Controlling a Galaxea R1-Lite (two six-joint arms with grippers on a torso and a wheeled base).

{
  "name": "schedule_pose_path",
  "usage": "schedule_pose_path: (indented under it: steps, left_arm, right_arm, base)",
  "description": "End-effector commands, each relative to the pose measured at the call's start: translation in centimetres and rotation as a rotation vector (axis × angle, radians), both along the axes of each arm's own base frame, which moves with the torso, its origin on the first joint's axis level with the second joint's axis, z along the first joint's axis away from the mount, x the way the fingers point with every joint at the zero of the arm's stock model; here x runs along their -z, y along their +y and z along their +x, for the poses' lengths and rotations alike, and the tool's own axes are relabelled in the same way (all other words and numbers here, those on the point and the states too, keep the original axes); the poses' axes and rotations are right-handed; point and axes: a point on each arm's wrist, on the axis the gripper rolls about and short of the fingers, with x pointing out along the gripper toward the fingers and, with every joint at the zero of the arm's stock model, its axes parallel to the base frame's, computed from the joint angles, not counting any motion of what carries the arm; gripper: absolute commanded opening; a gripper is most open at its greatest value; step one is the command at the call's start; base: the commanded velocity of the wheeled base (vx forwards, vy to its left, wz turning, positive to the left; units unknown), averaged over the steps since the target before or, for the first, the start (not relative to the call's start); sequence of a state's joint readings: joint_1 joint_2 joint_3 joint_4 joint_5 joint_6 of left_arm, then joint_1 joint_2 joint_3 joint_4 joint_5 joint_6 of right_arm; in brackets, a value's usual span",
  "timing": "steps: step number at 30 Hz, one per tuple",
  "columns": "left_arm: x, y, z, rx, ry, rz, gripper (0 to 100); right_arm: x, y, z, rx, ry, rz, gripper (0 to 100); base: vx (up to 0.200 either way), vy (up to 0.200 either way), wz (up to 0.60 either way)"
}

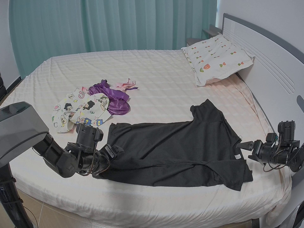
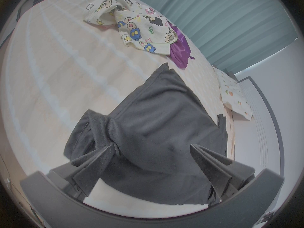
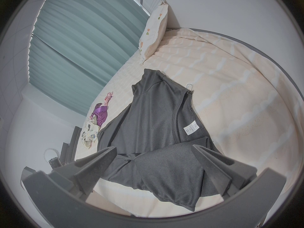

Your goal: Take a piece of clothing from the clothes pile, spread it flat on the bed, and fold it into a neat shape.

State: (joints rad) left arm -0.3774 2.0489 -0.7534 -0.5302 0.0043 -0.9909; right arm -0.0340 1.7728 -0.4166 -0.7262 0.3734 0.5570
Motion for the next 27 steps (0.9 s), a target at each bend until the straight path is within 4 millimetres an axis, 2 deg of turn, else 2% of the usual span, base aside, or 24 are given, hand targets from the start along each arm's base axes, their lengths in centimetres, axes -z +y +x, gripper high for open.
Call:
schedule_pose_path:
  steps: [1, 4, 5, 8, 14, 20, 27]
  left_arm:
    - [0.1, 0.3, 2.3, -0.045, -0.033, 0.001, 100]
    - [-0.2, 0.5, 3.1, -0.074, -0.059, 0.004, 100]
    - [-0.2, 0.9, 4.1, -0.095, -0.074, 0.002, 100]
    - [0.1, 1.4, 5.2, -0.124, -0.083, 0.001, 100]
    - [-0.2, 2.2, 6.2, -0.198, -0.089, -0.064, 100]
    - [-1.3, 3.3, 6.1, -0.222, -0.107, -0.086, 100]
    - [-2.3, 4.1, 4.4, -0.12, -0.087, -0.117, 100]
  right_arm:
    - [0.1, 0.0, 0.0, -0.001, 0.005, 0.001, 100]
    - [0.1, 0.0, 0.0, 0.001, 0.002, 0.002, 100]
    - [0.1, 0.0, 0.0, 0.001, 0.004, 0.002, 100]
    - [0.1, 0.0, 0.0, -0.001, 0.005, 0.001, 100]
    - [0.1, 0.0, 0.0, 0.001, 0.006, 0.002, 100]
    - [0.1, 0.0, 0.0, 0.0, 0.005, 0.001, 100]
    - [0.2, 0.0, 0.0, 0.002, 0.008, 0.0, 100]
  base:
    - [0.0, 0.0, 0.0]
    - [0.0, 0.0, 0.0]
    - [0.0, 0.0, 0.0]
    - [0.0, 0.0, 0.0]
    - [0.0, 0.0, 0.0]
    - [0.0, 0.0, 0.0]
    - [0.0, 0.0, 0.0]
